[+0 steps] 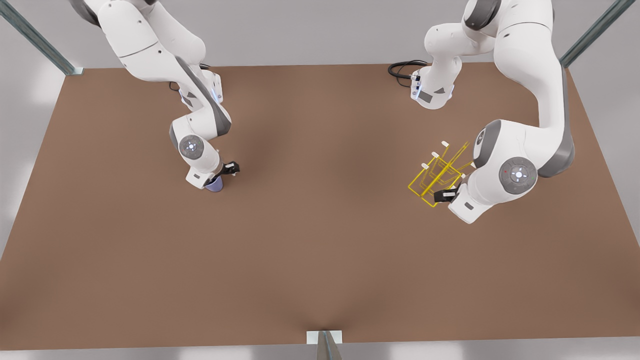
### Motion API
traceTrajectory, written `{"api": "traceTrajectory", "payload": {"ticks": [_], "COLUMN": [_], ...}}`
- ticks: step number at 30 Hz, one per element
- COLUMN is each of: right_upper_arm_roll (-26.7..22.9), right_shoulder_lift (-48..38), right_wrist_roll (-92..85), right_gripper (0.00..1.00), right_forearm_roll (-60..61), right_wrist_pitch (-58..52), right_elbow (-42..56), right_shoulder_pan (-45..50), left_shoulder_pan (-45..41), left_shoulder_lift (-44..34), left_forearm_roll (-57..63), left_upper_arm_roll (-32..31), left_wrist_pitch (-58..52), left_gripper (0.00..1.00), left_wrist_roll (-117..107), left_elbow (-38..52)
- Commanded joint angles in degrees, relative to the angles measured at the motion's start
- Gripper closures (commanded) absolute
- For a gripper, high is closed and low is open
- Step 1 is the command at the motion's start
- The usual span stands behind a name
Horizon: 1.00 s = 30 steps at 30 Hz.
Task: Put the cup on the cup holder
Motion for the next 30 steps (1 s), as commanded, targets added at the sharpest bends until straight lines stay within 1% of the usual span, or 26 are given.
{"api": "traceTrajectory", "payload": {"ticks": [1,6,7,9,10,11,12,17,26,28,30], "right_upper_arm_roll": [0.02,-0.16,-0.16,-0.24,-0.24,-0.33,-0.33,-0.33,-0.16,0.02,0.11], "right_shoulder_lift": [0.14,1.2,1.28,1.37,1.37,1.37,1.28,1.28,-0.21,-2.23,-3.55], "right_wrist_roll": [-0.76,-0.76,-0.85,-0.85,-0.85,-0.85,-0.93,-1.29,-1.99,-1.81,-1.73], "right_gripper": [0.0,0.0,0.09,0.41,0.6,0.74,0.79,0.79,0.79,0.79,0.79], "right_forearm_roll": [-0.38,-1.08,-1.08,-1.08,-1.08,-1.08,-1.08,-2.31,-2.4,-2.4,-2.05], "right_wrist_pitch": [1.06,2.29,2.73,2.73,2.82,2.82,2.99,3.08,2.73,0.19,-6.05], "right_elbow": [0.0,-0.17,-0.26,-0.26,-0.26,-0.26,-0.26,-0.26,-0.35,0.26,3.69], "right_shoulder_pan": [0.04,-0.04,-0.13,-0.13,-0.13,-0.22,-0.22,-1.89,-1.89,-1.89,-0.92], "left_shoulder_pan": [-0.01,-0.01,-0.01,-0.01,-0.01,-0.01,-0.01,-0.01,-0.01,-0.01,-0.01], "left_shoulder_lift": [-0.06,-0.06,-0.06,-0.06,-0.06,-0.06,-0.06,-0.06,-0.06,-0.06,-0.06], "left_forearm_roll": [0.04,0.04,0.04,0.04,0.04,0.04,0.04,0.04,0.04,0.04,0.04], "left_upper_arm_roll": [-0.03,-0.03,-0.03,-0.03,-0.03,-0.03,-0.03,-0.03,-0.03,-0.03,-0.03], "left_wrist_pitch": [0.0,0.0,0.0,0.0,0.0,0.0,0.0,0.0,0.0,0.0,0.0], "left_gripper": [0.0,0.0,0.0,0.0,0.0,0.0,0.0,0.0,0.0,0.0,0.0], "left_wrist_roll": [-0.65,-0.65,-0.65,-0.65,-0.65,-0.65,-0.65,-0.65,-0.65,-0.65,-0.65], "left_elbow": [0.03,-0.06,-0.06,0.03,-0.06,0.03,0.03,0.03,-0.06,-0.06,-0.06]}}
